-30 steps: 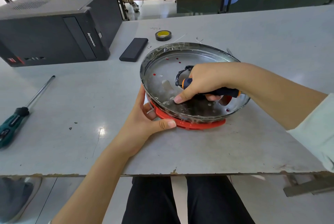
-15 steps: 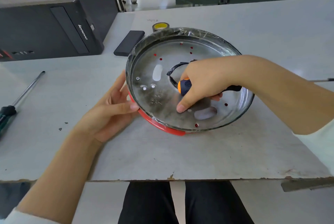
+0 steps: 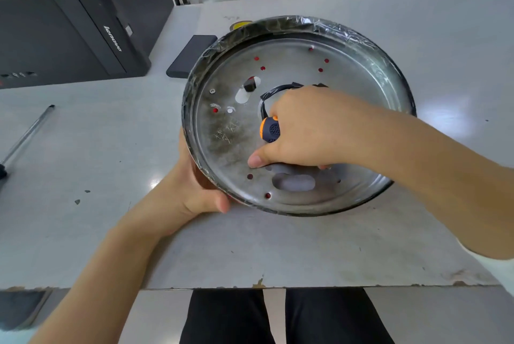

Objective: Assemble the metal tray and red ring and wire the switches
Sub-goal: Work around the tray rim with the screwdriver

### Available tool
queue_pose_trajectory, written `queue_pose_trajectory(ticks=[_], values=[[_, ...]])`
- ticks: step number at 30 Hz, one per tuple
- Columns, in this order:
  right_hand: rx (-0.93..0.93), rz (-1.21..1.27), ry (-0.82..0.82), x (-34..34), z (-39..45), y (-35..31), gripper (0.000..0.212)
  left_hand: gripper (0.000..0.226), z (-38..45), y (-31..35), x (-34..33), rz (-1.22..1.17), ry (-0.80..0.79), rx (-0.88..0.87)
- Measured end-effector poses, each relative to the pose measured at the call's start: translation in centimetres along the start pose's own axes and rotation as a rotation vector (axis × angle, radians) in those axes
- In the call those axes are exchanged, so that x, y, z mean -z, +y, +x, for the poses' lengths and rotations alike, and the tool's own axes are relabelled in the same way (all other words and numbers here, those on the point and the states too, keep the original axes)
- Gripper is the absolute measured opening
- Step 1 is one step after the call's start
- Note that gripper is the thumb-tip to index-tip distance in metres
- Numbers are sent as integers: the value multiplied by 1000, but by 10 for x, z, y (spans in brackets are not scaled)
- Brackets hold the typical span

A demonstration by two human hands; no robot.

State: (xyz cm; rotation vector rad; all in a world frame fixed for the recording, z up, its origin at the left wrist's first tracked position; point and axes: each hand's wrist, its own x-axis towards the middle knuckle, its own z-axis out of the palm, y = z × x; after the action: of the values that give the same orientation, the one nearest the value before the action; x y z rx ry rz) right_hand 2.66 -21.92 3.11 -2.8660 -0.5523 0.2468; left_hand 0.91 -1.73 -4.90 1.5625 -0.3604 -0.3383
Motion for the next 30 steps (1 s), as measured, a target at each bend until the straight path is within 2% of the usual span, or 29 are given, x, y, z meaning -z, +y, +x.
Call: queue_pose_trajectory(ticks=[1, 3, 5, 9, 13, 20, 26, 30], values=[[2, -3, 7, 0, -1, 1, 59, 144, -1, -1, 1, 66, -42, 19], [2, -11, 6, 1, -3, 1, 58, 136, -8, -3, 5, 174, -69, 86], [1, -17, 21, 0, -6, 1, 58, 126, -8, -6, 5, 213, -54, 53], [26, -23, 92, -1, -8, -3, 63, 121, -6, 1, 0, 285, -29, 44], [32, -28, 106, 0, -9, -4, 66, 114, -7, 3, 0, 257, -45, 65], [35, -28, 117, 1, -10, -1, 66, 117, -4, 1, 2, 115, -67, 87], [44, -50, 127, 1, -10, 0, 60, 115, -4, -1, 2, 91, -72, 64], [36, -42, 130, 0, -8, 1, 65, 114, -4, -1, 3, 94, -73, 62]])
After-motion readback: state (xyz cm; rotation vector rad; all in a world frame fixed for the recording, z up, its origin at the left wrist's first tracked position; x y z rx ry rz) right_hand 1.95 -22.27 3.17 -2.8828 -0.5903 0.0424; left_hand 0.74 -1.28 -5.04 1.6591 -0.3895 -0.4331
